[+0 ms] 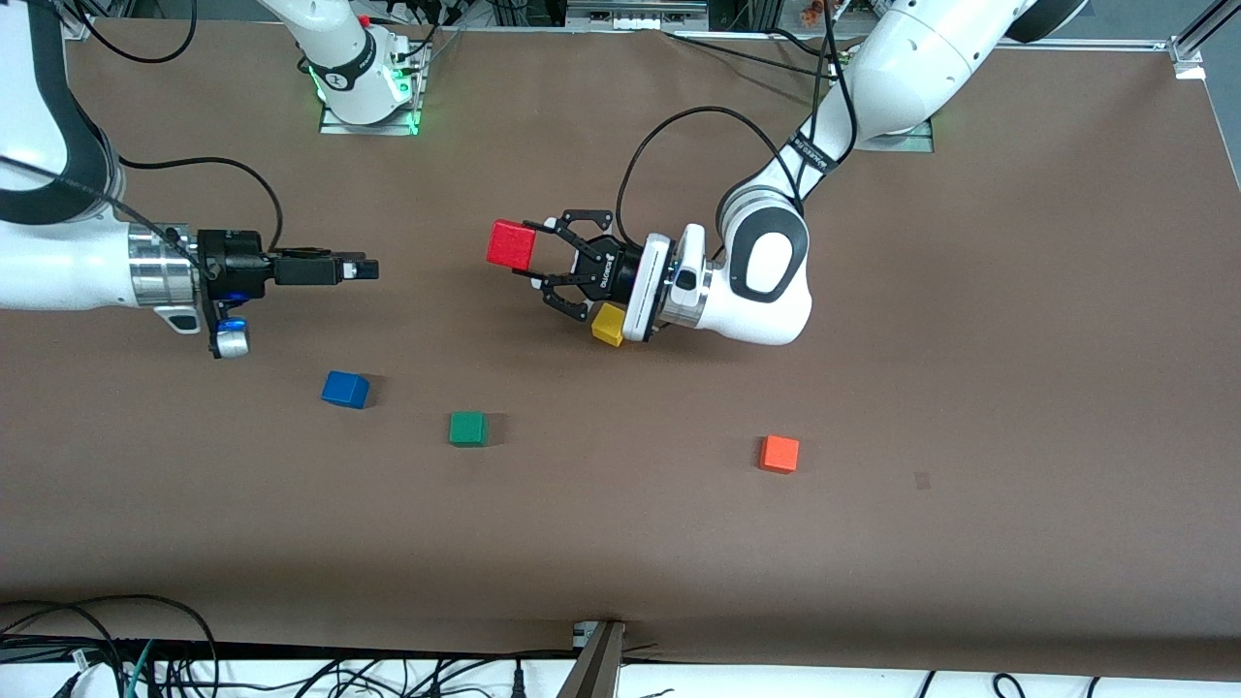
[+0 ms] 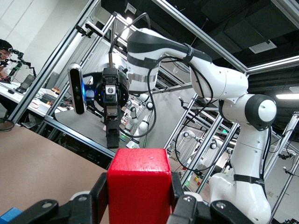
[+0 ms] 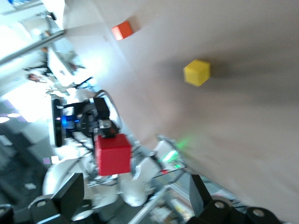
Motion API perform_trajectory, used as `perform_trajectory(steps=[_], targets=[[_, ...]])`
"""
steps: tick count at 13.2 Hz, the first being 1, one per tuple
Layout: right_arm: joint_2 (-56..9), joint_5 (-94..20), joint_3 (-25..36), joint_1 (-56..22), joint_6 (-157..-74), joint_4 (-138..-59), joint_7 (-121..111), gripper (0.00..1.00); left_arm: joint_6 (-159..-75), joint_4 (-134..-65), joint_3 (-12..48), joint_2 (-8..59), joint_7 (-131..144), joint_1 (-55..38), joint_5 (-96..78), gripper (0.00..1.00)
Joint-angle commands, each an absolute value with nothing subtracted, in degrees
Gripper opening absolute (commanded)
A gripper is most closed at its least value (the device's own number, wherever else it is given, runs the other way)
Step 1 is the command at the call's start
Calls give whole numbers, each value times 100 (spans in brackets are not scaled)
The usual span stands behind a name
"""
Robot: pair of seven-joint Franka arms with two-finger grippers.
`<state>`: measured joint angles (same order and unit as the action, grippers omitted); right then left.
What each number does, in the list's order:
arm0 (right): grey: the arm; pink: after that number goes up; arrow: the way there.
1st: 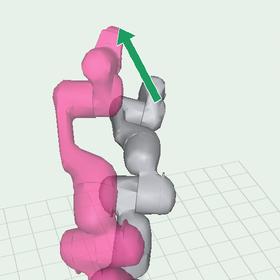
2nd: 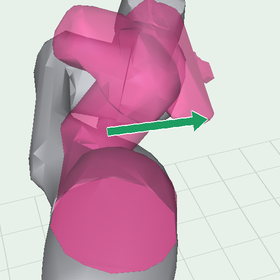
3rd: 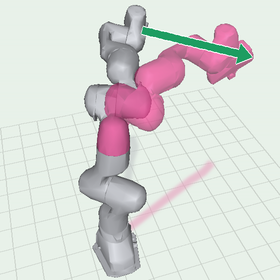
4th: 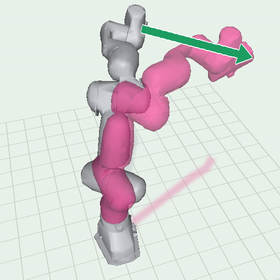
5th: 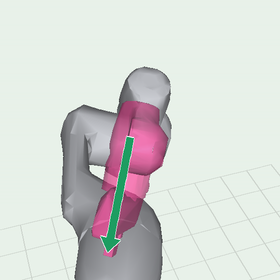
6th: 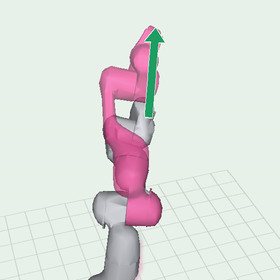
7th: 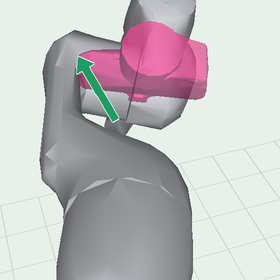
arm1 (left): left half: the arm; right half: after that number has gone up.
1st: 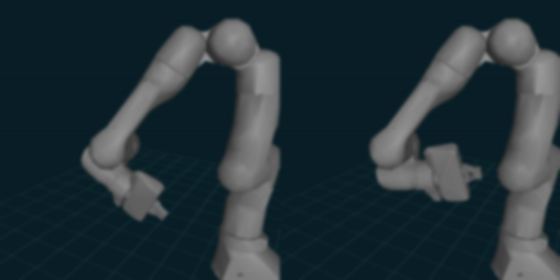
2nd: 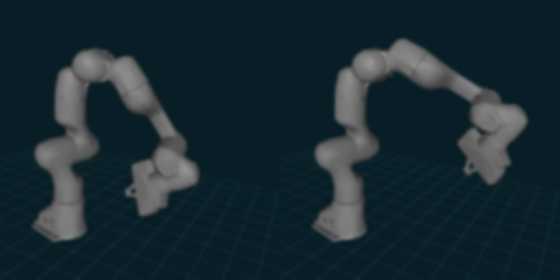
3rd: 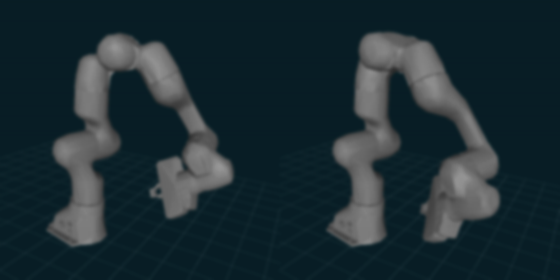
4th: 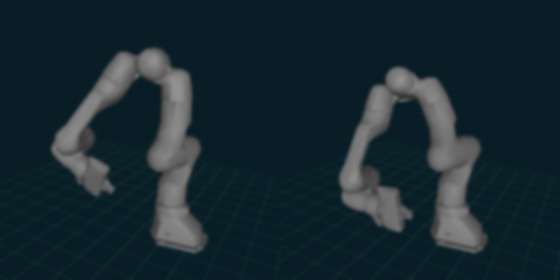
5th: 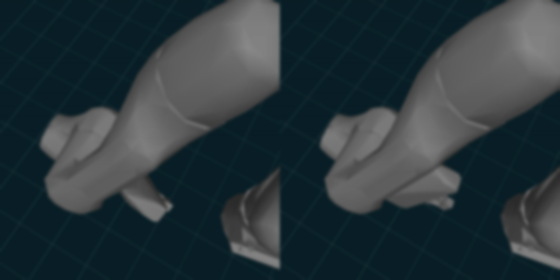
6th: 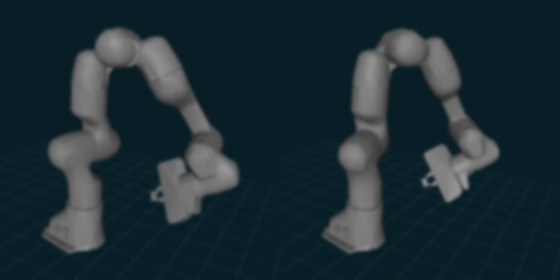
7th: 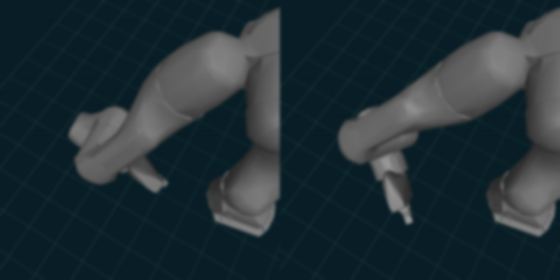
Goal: Pass red block to right arm, stack on blue
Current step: 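Close the right gripper on the red cube held by the left gripper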
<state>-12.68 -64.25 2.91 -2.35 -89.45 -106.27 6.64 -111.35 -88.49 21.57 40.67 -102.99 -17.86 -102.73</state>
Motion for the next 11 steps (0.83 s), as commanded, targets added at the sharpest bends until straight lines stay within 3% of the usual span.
perform_trajectory(steps=[1, 7, 11], targets=[[-1072, -7248, 299, -211, -9052, -11537, 800, 100, -11442, -8307, 2127, 4420, -10371, -2100, -10555, 0], [-1090, -7927, 229, -377, -9334, -11953, 800, 100, -11610, -8200, 2083, 4518, -10143, -2232, -10565, 0], [-1081, -8207, 220, -912, -9860, -11936, 765, 100, -11812, -7999, 2048, 4535, -9757, -2311, -10556, 0]])
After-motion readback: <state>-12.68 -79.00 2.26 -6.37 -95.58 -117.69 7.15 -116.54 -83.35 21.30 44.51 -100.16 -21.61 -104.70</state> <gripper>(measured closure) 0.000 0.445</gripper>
